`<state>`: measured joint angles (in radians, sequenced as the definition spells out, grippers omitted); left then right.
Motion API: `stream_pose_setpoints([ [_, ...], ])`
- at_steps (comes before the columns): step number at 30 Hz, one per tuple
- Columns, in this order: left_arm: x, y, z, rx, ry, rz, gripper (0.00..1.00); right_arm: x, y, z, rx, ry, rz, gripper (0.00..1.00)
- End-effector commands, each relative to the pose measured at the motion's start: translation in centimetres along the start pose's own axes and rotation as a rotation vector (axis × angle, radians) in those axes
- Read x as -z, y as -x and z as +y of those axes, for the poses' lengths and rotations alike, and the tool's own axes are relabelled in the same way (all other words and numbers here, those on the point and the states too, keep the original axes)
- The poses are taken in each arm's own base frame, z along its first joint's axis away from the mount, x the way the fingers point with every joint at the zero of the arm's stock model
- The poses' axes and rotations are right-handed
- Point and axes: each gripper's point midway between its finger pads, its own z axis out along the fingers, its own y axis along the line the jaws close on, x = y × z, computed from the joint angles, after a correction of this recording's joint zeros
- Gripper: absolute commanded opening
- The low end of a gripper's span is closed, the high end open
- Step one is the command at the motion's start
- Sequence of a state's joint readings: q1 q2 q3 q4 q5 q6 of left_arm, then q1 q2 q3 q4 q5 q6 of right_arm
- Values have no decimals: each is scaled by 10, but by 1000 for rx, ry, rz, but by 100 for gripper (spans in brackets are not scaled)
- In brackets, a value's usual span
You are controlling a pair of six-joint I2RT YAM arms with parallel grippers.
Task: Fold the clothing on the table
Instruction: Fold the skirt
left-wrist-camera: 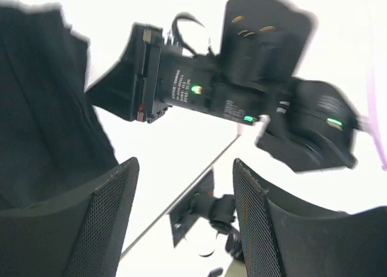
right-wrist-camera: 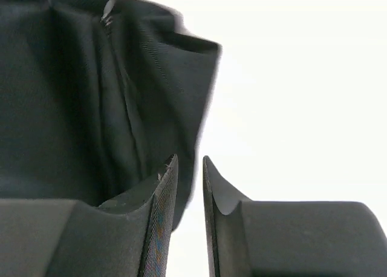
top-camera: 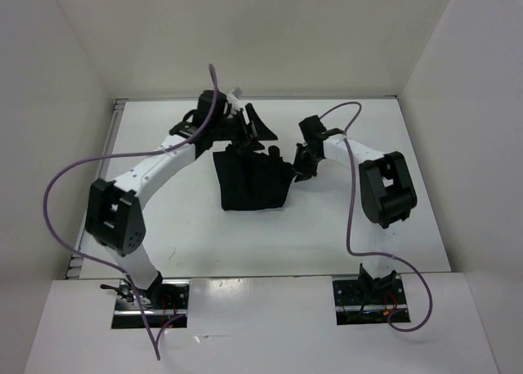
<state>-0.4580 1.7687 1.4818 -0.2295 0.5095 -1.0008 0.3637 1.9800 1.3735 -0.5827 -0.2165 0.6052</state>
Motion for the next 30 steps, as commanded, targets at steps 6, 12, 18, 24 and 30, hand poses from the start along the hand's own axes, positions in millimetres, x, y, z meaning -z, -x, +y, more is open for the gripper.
stream_pose_setpoints([
  [6,74,16,28,-70,99,-194,54,137,43,15,-5,-12,-352,28],
  [12,46,-6,101,-19,248,-97,0,131,29,74,91,189,-254,28],
  [18,20,-20,153,19,354,-19,0,76,5,64,82,209,-106,28],
  [24,14,-32,167,47,361,14,0,41,-26,18,27,103,-21,27],
  [30,24,-16,141,16,301,-27,11,23,-40,-3,5,65,17,27],
])
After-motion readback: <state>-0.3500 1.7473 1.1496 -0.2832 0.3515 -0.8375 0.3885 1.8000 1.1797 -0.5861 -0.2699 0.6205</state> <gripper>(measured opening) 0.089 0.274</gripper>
